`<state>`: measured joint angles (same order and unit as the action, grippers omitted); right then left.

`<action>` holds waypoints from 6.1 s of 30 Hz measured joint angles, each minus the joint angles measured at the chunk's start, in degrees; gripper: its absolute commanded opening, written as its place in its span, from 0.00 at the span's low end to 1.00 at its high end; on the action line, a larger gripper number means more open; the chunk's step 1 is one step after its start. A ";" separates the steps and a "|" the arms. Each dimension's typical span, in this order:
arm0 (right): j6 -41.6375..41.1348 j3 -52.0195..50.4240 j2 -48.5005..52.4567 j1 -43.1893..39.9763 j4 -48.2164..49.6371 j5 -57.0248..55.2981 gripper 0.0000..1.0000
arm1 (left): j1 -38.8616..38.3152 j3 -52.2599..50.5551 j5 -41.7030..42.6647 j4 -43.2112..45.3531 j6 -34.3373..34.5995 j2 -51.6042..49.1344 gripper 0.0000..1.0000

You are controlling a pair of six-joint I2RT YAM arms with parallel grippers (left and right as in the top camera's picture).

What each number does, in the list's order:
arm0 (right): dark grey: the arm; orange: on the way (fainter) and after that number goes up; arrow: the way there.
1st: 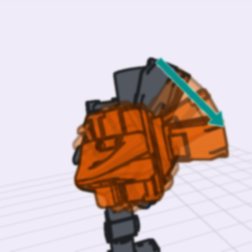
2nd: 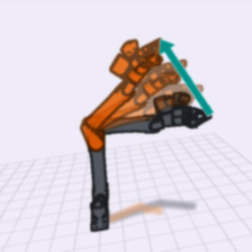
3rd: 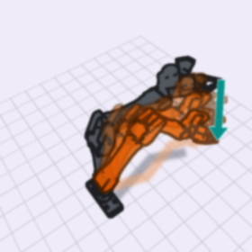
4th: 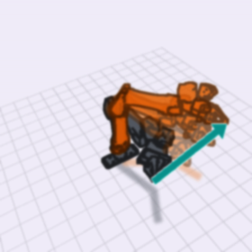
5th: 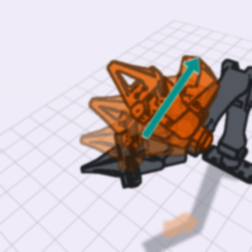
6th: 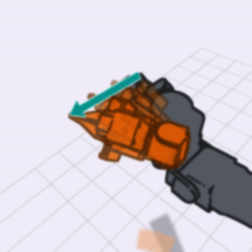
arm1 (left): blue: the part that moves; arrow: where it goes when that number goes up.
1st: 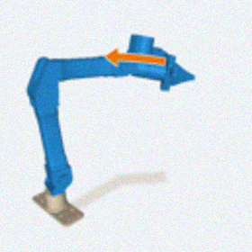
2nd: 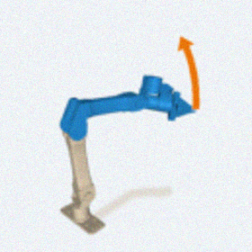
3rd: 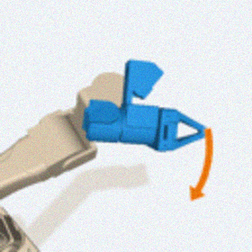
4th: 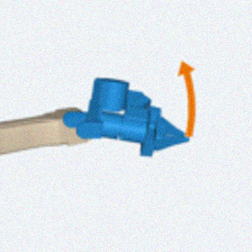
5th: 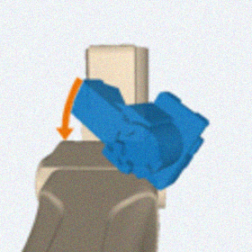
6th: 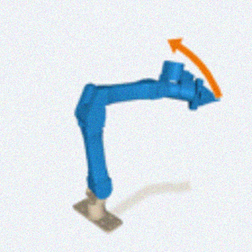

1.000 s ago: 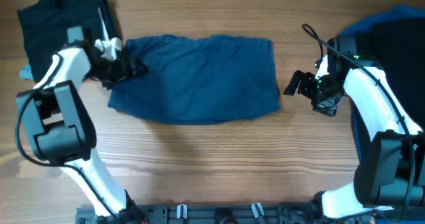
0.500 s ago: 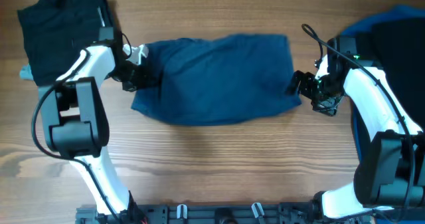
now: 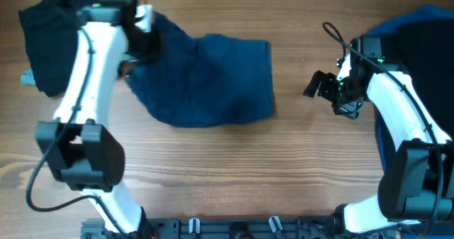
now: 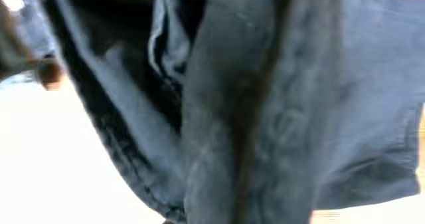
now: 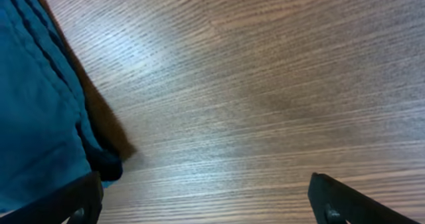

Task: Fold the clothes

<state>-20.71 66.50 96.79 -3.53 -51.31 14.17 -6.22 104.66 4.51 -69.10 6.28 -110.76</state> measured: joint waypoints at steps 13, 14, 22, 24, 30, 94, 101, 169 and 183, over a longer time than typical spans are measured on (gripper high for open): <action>0.00 0.00 2.47 3.67 2.80 0.00 1.00 | -16.74 2.38 -3.04 5.33 21.09 0.00 0.04; 0.00 0.00 3.65 4.24 2.93 0.00 1.00 | -17.49 2.49 -4.28 4.96 21.38 0.00 0.04; 0.00 0.00 4.57 5.75 2.95 0.00 1.00 | -9.44 11.45 -13.14 -13.42 21.22 0.22 0.04; 0.00 0.00 4.57 5.75 2.95 0.00 1.00 | -5.57 13.09 -14.21 -14.95 19.74 0.28 0.04; 0.00 0.00 4.57 5.75 2.97 0.00 1.00 | -1.92 13.38 -16.31 -15.52 15.21 0.31 0.04; -2.10 0.74 16.44 12.37 40.15 16.17 0.96 | -9.88 7.02 -3.32 6.27 16.92 -15.85 1.00; 0.94 0.74 17.33 12.39 42.36 19.54 0.89 | -9.33 7.02 -3.34 6.27 16.92 -15.85 1.00; -22.23 15.37 37.92 13.84 64.65 24.22 0.04 | -9.29 7.02 0.11 4.44 16.90 -15.85 1.00; -7.26 24.57 9.40 12.22 23.28 4.22 0.78 | -9.29 6.80 1.20 16.17 12.09 -15.85 0.98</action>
<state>-27.97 91.07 106.19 8.69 -28.03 18.39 -15.51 111.46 5.72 -52.93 18.37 -126.61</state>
